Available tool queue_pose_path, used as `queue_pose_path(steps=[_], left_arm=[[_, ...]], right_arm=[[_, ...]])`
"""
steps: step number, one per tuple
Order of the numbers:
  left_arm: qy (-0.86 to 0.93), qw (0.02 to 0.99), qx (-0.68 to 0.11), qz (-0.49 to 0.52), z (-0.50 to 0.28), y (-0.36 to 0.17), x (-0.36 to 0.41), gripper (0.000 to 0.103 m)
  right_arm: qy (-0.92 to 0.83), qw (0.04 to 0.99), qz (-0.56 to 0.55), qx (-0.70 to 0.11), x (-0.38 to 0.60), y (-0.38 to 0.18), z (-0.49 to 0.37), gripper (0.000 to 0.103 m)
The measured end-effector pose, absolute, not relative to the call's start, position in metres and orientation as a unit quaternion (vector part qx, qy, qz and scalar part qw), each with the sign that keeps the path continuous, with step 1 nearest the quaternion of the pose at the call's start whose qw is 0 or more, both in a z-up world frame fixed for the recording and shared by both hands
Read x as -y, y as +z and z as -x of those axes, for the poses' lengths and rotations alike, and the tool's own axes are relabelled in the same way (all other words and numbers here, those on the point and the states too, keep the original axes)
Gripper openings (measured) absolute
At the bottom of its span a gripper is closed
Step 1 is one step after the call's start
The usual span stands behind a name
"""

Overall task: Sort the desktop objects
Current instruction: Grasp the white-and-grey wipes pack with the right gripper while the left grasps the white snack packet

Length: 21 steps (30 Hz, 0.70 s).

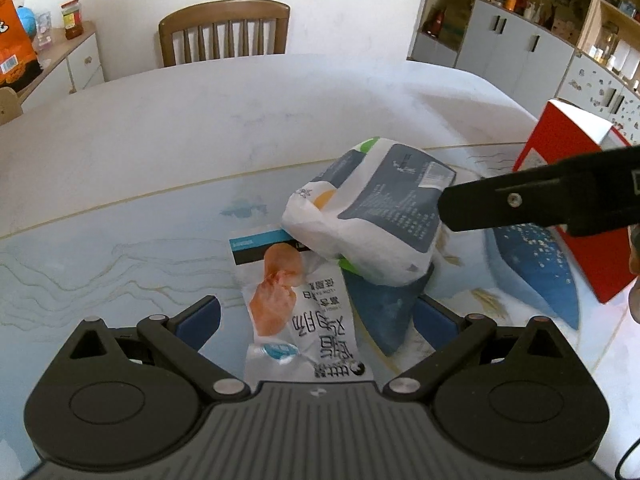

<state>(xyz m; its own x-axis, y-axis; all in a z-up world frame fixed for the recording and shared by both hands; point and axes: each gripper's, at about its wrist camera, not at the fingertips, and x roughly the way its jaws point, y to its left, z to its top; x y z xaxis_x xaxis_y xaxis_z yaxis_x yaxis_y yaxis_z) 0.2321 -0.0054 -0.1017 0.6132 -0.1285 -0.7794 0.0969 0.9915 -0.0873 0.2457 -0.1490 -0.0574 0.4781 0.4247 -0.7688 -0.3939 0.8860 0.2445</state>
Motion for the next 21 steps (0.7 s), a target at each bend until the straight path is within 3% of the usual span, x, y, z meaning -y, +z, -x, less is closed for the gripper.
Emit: queue_pose_path(steps=[9,21], left_arm=[[-0.046,0.902,-0.428,0.023,-0.244,-0.113,0.008,0.103],[-0.042,0.905,-0.423,0.029,-0.247,-0.12,0.007,0.102]], right_arm=[[0.202,0.85,-0.024,-0.486,0.131,-0.075,-0.258,0.096],[0.157,0.836,-0.12,-0.512,0.134,-0.087,-0.286,0.09]])
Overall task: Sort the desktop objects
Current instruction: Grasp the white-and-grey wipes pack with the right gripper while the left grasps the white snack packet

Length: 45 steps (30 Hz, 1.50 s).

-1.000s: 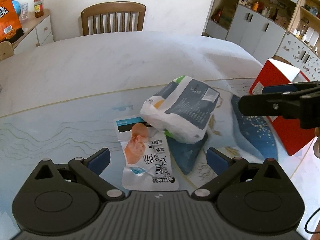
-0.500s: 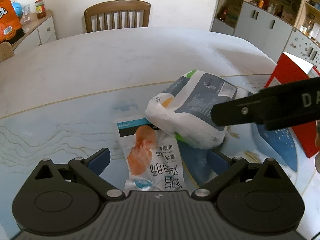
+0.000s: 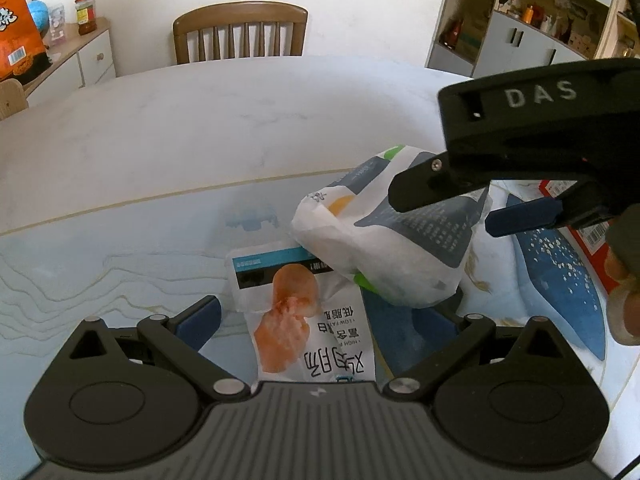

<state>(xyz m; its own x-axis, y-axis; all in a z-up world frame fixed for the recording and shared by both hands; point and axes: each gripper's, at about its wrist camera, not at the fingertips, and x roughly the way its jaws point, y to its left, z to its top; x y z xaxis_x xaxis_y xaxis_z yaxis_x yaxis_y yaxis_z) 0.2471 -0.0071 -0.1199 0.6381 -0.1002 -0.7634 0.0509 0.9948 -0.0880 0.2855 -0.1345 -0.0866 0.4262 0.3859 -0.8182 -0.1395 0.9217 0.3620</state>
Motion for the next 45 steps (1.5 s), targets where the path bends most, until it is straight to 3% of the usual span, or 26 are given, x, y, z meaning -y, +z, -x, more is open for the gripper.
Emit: queue_pose_path(steps=[7,14,19,28,33,35,45], left_arm=[[-0.04,0.906,-0.421,0.011,-0.249,-0.123,0.012,0.101],[-0.036,0.909,-0.413,-0.024,-0.244,-0.124,0.022,0.093],[-0.043,0.913,-0.404,-0.032,-0.242,-0.122,0.025,0.078],[-0.047,0.916,-0.397,-0.028,-0.24,-0.121,0.023,0.066],[-0.049,0.916,-0.398,-0.022,-0.239,-0.119,0.021,0.064],[-0.045,0.917,-0.396,-0.011,-0.239,-0.117,0.017,0.046],[-0.057,0.914,-0.402,0.014,-0.241,-0.112,0.008,0.038]], right_arm=[[0.152,0.827,-0.133,-0.525,0.132,-0.096,-0.295,0.085],[0.156,0.82,-0.133,-0.534,0.129,-0.1,-0.295,0.075],[0.162,0.818,-0.144,-0.533,0.134,-0.098,-0.296,0.062],[0.18,0.814,-0.184,-0.521,0.143,-0.091,-0.294,0.038],[0.184,0.821,-0.199,-0.502,0.153,-0.08,-0.295,0.019],[0.177,0.828,-0.196,-0.494,0.157,-0.076,-0.296,0.018],[0.164,0.835,-0.204,-0.484,0.182,-0.072,-0.287,0.017]])
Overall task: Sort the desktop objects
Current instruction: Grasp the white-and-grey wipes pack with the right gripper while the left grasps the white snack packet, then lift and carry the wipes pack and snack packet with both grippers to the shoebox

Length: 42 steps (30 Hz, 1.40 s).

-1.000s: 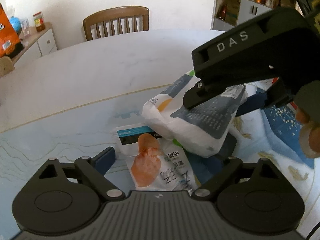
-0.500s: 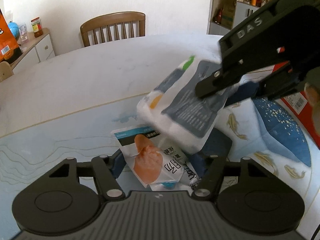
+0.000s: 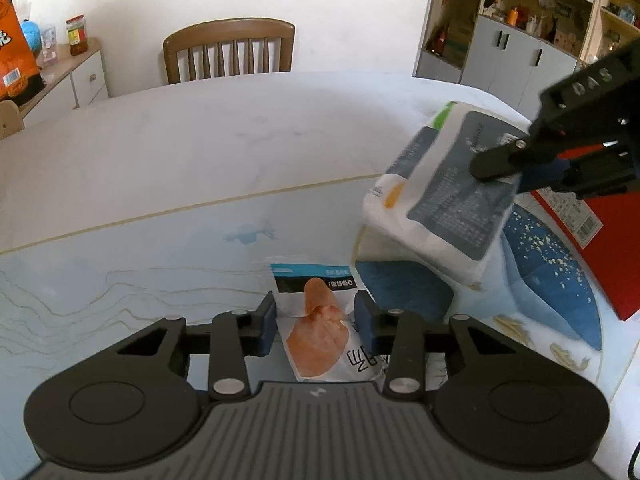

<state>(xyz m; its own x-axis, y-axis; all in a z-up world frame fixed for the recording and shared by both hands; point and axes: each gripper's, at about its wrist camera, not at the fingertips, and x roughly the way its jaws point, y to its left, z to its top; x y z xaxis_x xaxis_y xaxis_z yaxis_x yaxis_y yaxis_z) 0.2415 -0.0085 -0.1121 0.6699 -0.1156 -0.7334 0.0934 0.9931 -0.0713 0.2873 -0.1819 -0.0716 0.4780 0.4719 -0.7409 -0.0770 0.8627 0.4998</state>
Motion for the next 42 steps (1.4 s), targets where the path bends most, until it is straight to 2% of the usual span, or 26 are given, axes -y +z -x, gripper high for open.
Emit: queue_pose_path(steps=[15,20,33,42], left_arm=[[-0.078,0.917,-0.39,0.033,-0.222,-0.097,0.006,0.023],[-0.089,0.921,-0.377,0.044,-0.214,-0.085,0.008,0.009],[-0.101,0.922,-0.373,0.039,-0.201,-0.07,0.022,0.006],[-0.119,0.93,-0.345,0.039,-0.194,-0.04,0.035,0.006]], right_arm=[[0.18,0.839,-0.178,-0.482,0.213,-0.054,-0.241,0.017],[0.176,0.839,-0.181,-0.481,0.225,-0.05,-0.226,0.017],[0.171,0.845,-0.194,-0.468,0.254,-0.036,-0.199,0.017],[0.174,0.853,-0.207,-0.447,0.277,-0.019,-0.187,0.017]])
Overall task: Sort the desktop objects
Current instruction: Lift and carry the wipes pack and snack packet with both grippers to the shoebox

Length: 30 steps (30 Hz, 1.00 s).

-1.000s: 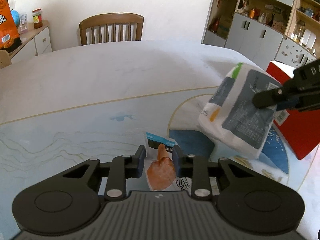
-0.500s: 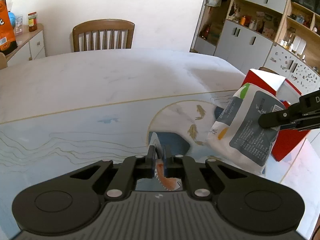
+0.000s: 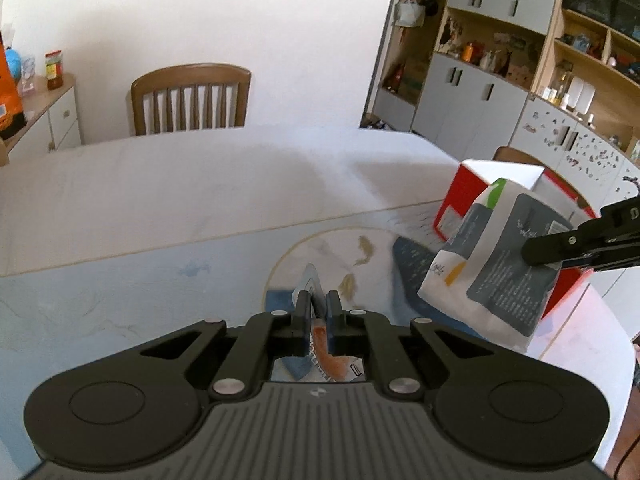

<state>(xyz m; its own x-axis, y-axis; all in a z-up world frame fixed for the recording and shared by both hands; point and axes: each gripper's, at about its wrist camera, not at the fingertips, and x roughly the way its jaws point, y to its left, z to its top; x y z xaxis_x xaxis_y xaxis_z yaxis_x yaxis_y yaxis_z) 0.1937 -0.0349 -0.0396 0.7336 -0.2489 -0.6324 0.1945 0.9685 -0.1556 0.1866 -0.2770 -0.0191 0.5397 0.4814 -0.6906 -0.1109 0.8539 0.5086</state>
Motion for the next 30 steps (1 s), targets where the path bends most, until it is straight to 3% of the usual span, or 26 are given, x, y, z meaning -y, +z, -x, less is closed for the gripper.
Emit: queue_pose_path(steps=[30], left_arm=[[-0.222,0.934,-0.277,0.041,-0.238,0.041,0.194,0.006]], right_arm=[[0.127,0.884,-0.25,-0.373,0.435,0.013,-0.189,0.017]])
